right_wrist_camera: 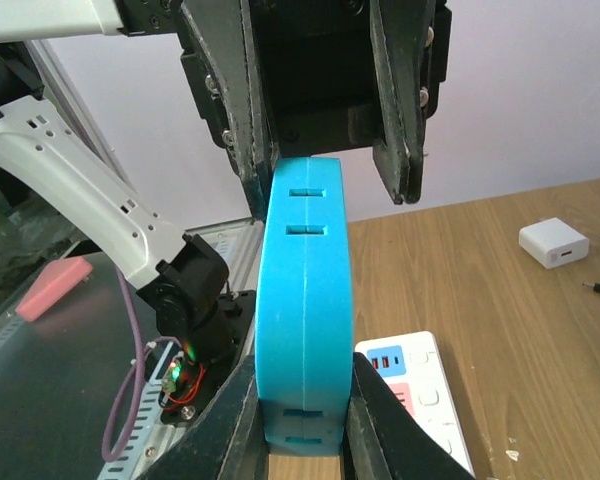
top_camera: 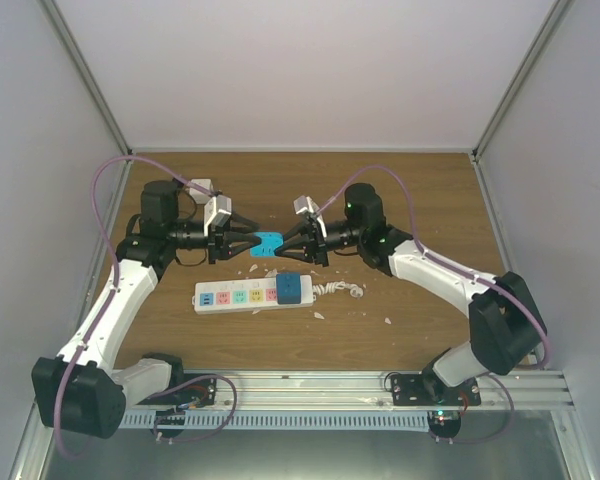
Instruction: Pull the plug off the socket
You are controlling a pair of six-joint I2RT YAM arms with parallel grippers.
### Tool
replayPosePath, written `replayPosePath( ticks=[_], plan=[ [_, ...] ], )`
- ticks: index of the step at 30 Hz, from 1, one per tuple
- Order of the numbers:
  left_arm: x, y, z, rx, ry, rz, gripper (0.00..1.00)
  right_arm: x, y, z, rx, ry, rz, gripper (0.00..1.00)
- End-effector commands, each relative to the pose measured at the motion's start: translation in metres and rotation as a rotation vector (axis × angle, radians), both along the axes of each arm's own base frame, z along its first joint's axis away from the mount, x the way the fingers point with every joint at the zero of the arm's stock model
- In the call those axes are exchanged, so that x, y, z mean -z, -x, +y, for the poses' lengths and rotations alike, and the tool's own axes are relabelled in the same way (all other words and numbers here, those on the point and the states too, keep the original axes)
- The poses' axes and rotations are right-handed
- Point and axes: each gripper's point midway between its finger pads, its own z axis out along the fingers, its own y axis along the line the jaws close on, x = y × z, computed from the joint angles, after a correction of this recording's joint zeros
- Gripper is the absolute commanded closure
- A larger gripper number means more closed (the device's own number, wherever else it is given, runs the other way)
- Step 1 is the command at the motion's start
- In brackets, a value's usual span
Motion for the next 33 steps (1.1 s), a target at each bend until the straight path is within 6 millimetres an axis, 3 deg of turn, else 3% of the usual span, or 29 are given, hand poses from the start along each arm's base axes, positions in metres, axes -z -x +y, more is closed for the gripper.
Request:
replayPosePath(
  ticks=[1,5,12,15,20,25,27,33],
  plan=[
    [0.002,-0.003,0.001,-0.005,0.0,0.043,0.63,-0.012,0.003,-0.005,0.014,-0.026,-0.063,0.99],
    [0.006,-0.002,0.001,-0.004,0.002,0.057,0.66,-0.01,0.001,-0.006,0.03,-0.022,-0.074,0.99],
    [0.007,0.001,0.001,0.015,0.013,0.061,0.85,-0.004,-0.003,-0.004,0.044,-0.012,-0.075,0.99],
    [0.007,0.0,0.0,0.021,0.017,0.074,0.93,-0.002,-0.004,-0.004,0.05,-0.007,-0.073,0.94],
    [0.002,-0.001,0.001,0.014,0.016,0.062,1.0,0.0,-0.009,-0.004,0.071,0.004,-0.069,0.68],
    [0.001,-0.005,0.009,-0.062,-0.018,0.014,1.0,0.004,-0.014,-0.004,0.093,0.019,-0.068,0.23],
    [0.004,-0.01,0.016,-0.105,-0.048,-0.001,1.0,0.006,-0.019,-0.004,0.117,0.036,-0.068,0.16],
    [0.019,-0.036,0.04,-0.27,-0.134,-0.011,1.0,0.01,-0.03,-0.009,0.178,0.066,-0.114,0.07]
  ],
)
